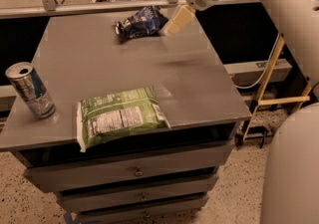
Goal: Move blue chip bag near green jalapeno chip bag
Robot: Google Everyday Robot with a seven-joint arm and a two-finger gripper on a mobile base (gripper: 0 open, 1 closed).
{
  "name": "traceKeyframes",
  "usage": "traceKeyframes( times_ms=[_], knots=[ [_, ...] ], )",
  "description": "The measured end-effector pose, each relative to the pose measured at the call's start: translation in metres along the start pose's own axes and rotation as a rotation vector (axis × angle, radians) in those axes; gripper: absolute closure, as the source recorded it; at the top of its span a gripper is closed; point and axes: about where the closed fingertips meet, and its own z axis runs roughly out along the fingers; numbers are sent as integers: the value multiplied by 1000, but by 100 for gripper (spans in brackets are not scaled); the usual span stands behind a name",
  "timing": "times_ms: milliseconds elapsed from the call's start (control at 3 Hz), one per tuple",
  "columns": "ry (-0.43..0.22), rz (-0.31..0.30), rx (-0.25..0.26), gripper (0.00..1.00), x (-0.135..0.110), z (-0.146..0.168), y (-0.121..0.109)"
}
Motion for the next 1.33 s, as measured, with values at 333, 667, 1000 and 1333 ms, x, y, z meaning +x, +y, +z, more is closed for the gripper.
traceKeyframes(
  times_ms=[333,667,1000,1333],
  knots=[
    [-11,103,45,0,10,40,-14],
    [-62,216,35,0,13,74,-17],
    [-112,313,12,0,9,104,-15],
    [-117,363,2,18,10,123,-13]
  ],
)
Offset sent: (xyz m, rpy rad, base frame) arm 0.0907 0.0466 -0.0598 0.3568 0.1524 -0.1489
